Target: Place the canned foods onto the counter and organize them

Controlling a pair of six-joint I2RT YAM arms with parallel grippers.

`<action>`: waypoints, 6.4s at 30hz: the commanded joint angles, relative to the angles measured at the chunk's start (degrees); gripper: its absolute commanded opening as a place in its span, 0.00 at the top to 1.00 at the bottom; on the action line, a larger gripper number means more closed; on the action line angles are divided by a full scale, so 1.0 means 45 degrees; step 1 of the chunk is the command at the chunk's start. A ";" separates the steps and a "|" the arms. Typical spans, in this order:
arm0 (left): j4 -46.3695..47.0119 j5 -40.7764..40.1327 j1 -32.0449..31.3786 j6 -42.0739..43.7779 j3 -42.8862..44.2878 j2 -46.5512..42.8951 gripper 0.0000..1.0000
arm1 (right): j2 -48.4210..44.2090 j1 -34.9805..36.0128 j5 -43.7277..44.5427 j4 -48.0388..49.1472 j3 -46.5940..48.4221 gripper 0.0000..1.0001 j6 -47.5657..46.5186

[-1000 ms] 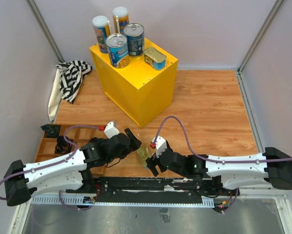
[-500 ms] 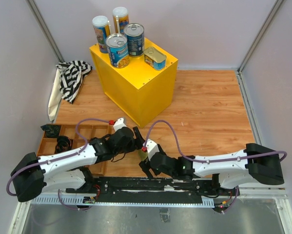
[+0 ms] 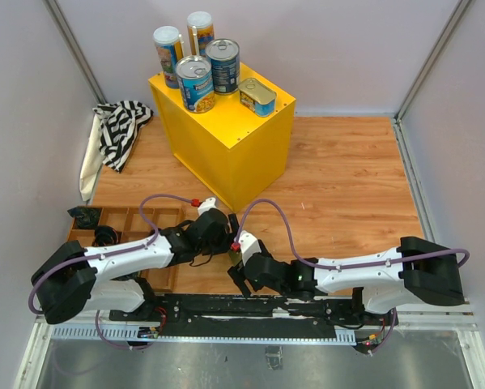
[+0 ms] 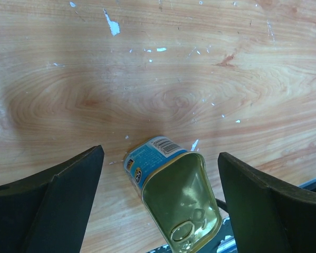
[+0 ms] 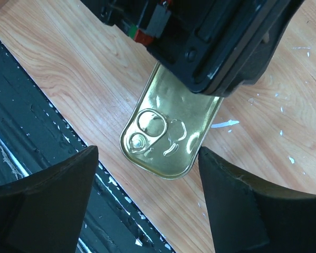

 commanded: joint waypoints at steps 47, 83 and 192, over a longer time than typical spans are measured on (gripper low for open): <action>-0.0351 0.0995 0.0126 -0.0887 -0.1308 -0.1578 0.27 | -0.1708 -0.2629 -0.0965 -0.1367 -0.1473 0.66 0.0627; 0.0993 0.0510 0.0204 0.1301 0.1947 0.2957 0.23 | -0.0983 -0.3766 -0.2023 -0.1462 -0.0207 0.82 0.0005; -0.3269 -0.4693 -0.2984 -0.0942 0.0509 -0.2574 0.23 | -0.3668 -0.5271 -0.4007 -0.3660 -0.0249 0.23 -0.3667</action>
